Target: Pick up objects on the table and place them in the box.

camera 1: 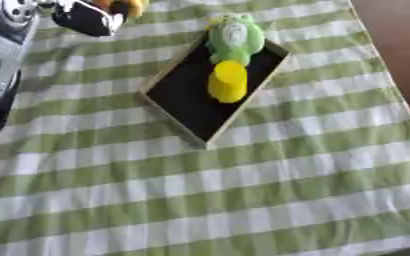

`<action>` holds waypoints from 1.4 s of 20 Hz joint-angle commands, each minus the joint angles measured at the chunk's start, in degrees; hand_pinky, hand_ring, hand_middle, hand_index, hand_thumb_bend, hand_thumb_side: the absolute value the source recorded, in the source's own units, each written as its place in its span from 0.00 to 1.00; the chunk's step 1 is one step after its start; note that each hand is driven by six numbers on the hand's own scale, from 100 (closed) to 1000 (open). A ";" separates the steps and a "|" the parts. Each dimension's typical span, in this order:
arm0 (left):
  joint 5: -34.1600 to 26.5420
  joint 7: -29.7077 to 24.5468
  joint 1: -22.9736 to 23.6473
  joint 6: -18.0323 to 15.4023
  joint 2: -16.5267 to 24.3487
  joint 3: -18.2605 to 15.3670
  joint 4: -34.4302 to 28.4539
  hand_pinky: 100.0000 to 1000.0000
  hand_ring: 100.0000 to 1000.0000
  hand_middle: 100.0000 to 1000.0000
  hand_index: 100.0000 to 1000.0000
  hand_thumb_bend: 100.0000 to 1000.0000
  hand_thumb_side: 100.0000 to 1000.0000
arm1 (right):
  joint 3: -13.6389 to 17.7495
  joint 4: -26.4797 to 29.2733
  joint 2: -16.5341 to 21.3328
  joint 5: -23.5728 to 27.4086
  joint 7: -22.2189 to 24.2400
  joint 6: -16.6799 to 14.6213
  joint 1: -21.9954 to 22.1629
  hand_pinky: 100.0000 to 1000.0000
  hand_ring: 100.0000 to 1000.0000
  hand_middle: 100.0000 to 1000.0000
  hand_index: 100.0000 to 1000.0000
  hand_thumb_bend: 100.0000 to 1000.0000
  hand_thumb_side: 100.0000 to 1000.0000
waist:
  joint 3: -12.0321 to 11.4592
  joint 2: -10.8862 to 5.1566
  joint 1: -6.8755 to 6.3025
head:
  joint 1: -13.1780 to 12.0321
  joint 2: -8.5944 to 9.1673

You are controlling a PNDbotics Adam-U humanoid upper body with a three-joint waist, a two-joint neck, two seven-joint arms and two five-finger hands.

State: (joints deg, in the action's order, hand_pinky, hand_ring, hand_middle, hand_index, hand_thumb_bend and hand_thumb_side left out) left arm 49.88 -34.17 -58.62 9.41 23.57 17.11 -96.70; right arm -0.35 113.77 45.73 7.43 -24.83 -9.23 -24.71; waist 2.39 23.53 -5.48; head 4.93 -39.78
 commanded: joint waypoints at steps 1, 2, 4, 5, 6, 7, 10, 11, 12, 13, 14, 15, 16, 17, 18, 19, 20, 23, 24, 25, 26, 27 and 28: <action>-1.05 -0.91 0.70 -0.25 -1.22 2.71 -7.94 0.79 0.68 0.59 0.63 0.00 0.08 | 0.68 0.82 1.75 -0.16 0.05 -0.28 -0.81 0.91 0.83 0.67 0.78 0.00 0.56 | -0.21 -1.77 0.53 | 0.31 -0.29; -0.92 -1.26 1.39 -0.20 -2.02 3.46 -9.09 0.79 0.68 0.59 0.63 0.00 0.08 | 0.65 0.82 1.75 -0.12 0.08 -0.30 -0.90 0.91 0.83 0.67 0.78 0.00 0.56 | -0.34 -1.79 0.54 | 0.27 -0.38; 0.03 -1.72 2.60 0.02 -3.28 4.30 -9.91 0.79 0.68 0.59 0.63 0.00 0.08 | 0.63 0.82 1.72 -0.05 0.08 -0.36 -1.03 0.91 0.83 0.67 0.78 0.00 0.56 | -0.51 -1.87 0.51 | 0.10 -0.44; 0.62 -1.79 3.10 0.14 -3.76 4.56 -9.70 0.79 0.68 0.59 0.63 0.00 0.08 | 0.64 0.82 1.71 -0.04 0.08 -0.38 -1.04 0.91 0.83 0.67 0.78 0.00 0.56 | -0.56 -1.91 0.49 | 0.03 -0.44; 1.16 -1.79 3.60 0.23 -4.19 4.87 -9.13 0.79 0.68 0.59 0.63 0.00 0.08 | 0.65 0.82 1.70 -0.02 0.06 -0.39 -1.03 0.91 0.83 0.67 0.78 0.00 0.56 | -0.61 -1.97 0.47 | -0.05 -0.40; 1.58 -1.72 4.02 0.26 -4.52 5.20 -8.42 0.79 0.68 0.59 0.63 0.00 0.08 | 0.68 0.82 1.67 -0.01 0.02 -0.41 -1.02 0.91 0.83 0.67 0.78 0.00 0.56 | -0.63 -2.01 0.47 | -0.11 -0.37; 3.16 -1.16 5.12 0.26 -5.33 5.94 -5.43 0.79 0.68 0.59 0.64 0.00 0.07 | 0.80 0.82 1.64 -0.08 -0.12 -0.51 -0.92 0.91 0.83 0.67 0.78 0.00 0.56 | -0.64 -2.10 0.54 | -0.29 -0.40; 3.76 -0.83 5.37 0.18 -5.64 6.13 -4.41 0.79 0.68 0.59 0.64 0.00 0.07 | 0.83 0.82 1.64 -0.12 -0.16 -0.56 -0.90 0.91 0.83 0.67 0.78 0.00 0.56 | -0.63 -2.12 0.55 | -0.39 -0.40; 4.32 -0.56 5.62 0.07 -5.96 6.37 -3.41 0.79 0.68 0.59 0.64 0.00 0.07 | 0.87 0.82 1.62 -0.15 -0.22 -0.59 -0.92 0.91 0.83 0.67 0.78 0.00 0.56 | -0.62 -2.14 0.57 | -0.54 -0.34; 4.86 -0.29 5.81 -0.07 -6.25 6.60 -2.49 0.79 0.68 0.59 0.64 0.00 0.07 | 0.89 0.82 1.60 -0.15 -0.27 -0.62 -0.97 0.91 0.83 0.67 0.78 0.00 0.56 | -0.62 -2.15 0.58 | -0.68 -0.30; 5.42 0.01 5.97 -0.21 -6.55 6.82 -1.61 0.79 0.68 0.59 0.64 0.00 0.07 | 0.89 0.82 1.59 -0.13 -0.30 -0.67 -1.04 0.91 0.83 0.67 0.78 0.00 0.56 | -0.62 -2.17 0.59 | -0.81 -0.29; 5.94 0.33 6.11 -0.35 -6.82 6.99 -0.84 0.79 0.68 0.59 0.64 0.00 0.06 | 0.88 0.82 1.59 -0.11 -0.32 -0.73 -1.10 0.91 0.83 0.67 0.78 0.00 0.56 | -0.63 -2.17 0.61 | -0.92 -0.26; 6.53 0.67 6.29 -0.45 -7.08 7.13 -0.07 0.79 0.69 0.59 0.64 0.00 0.06 | 0.87 0.82 1.58 -0.10 -0.34 -0.80 -1.15 0.91 0.83 0.67 0.78 0.00 0.56 | -0.63 -2.17 0.63 | -1.06 -0.19; 7.08 1.01 6.46 -0.56 -7.31 7.25 0.65 0.79 0.69 0.59 0.64 0.00 0.06 | 0.88 0.82 1.57 -0.10 -0.36 -0.83 -1.15 0.91 0.83 0.67 0.78 0.00 0.56 | -0.62 -2.16 0.65 | -1.14 -0.13; 7.62 1.32 6.61 -0.69 -7.51 7.39 1.34 0.79 0.69 0.59 0.64 0.00 0.06 | 0.90 0.82 1.55 -0.11 -0.38 -0.86 -1.12 0.91 0.83 0.67 0.78 0.00 0.56 | -0.60 -2.15 0.67 | -1.19 -0.09; 8.10 1.61 6.70 -0.84 -7.65 7.51 1.95 0.79 0.69 0.59 0.65 0.00 0.06 | 0.92 0.82 1.53 -0.11 -0.41 -0.88 -1.09 0.91 0.83 0.67 0.78 0.00 0.56 | -0.58 -2.14 0.69 | -1.22 -0.07; 8.46 1.82 6.80 -1.02 -7.79 7.69 2.59 0.79 0.69 0.60 0.65 0.00 0.05 | 0.97 0.82 1.49 -0.11 -0.46 -0.91 -1.04 0.91 0.83 0.67 0.78 0.00 0.56 | -0.52 -2.14 0.71 | -1.24 -0.06; 8.75 2.41 7.02 -1.50 -8.32 8.17 4.25 0.79 0.70 0.62 0.72 0.00 0.16 | 1.10 0.82 1.36 -0.11 -0.59 -0.92 -0.85 0.91 0.83 0.67 0.78 0.00 0.57 | -0.41 -2.14 0.77 | -1.26 -0.14; 8.68 2.70 7.09 -1.65 -8.51 8.27 4.69 0.80 0.72 0.64 0.76 0.00 0.19 | 1.13 0.82 1.33 -0.12 -0.63 -0.92 -0.81 0.91 0.83 0.67 0.78 0.00 0.57 | -0.39 -2.13 0.79 | -1.27 -0.12; 8.63 3.00 7.16 -1.85 -8.66 8.39 5.06 0.81 0.73 0.66 0.80 0.00 0.22 | 1.16 0.82 1.30 -0.13 -0.66 -0.92 -0.78 0.91 0.83 0.67 0.78 0.00 0.57 | -0.37 -2.13 0.81 | -1.28 -0.11; 8.65 3.16 7.24 -2.21 -8.79 8.60 5.46 0.82 0.76 0.70 0.88 0.06 0.29 | 1.17 0.82 1.26 -0.13 -0.67 -0.91 -0.74 0.91 0.83 0.67 0.78 0.00 0.57 | -0.36 -2.14 0.82 | -1.27 -0.09; 8.80 3.16 7.29 -2.63 -8.86 8.76 5.88 0.84 0.80 0.75 0.92 0.12 0.35 | 1.18 0.82 1.23 -0.12 -0.68 -0.90 -0.71 0.90 0.83 0.67 0.78 0.00 0.57 | -0.36 -2.14 0.83 | -1.26 -0.06; 9.07 3.04 7.36 -3.09 -8.88 8.88 6.28 0.87 0.84 0.80 0.96 0.19 0.40 | 1.19 0.82 1.21 -0.10 -0.70 -0.90 -0.69 0.90 0.83 0.67 0.78 0.00 0.57 | -0.36 -2.16 0.84 | -1.25 -0.05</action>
State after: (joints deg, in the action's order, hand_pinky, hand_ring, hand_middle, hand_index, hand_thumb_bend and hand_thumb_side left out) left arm 58.69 -31.32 -50.56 6.83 14.55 25.99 -90.31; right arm -0.01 113.77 45.68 7.43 -25.27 -10.09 -25.13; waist 1.97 22.94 -5.17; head 3.71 -40.23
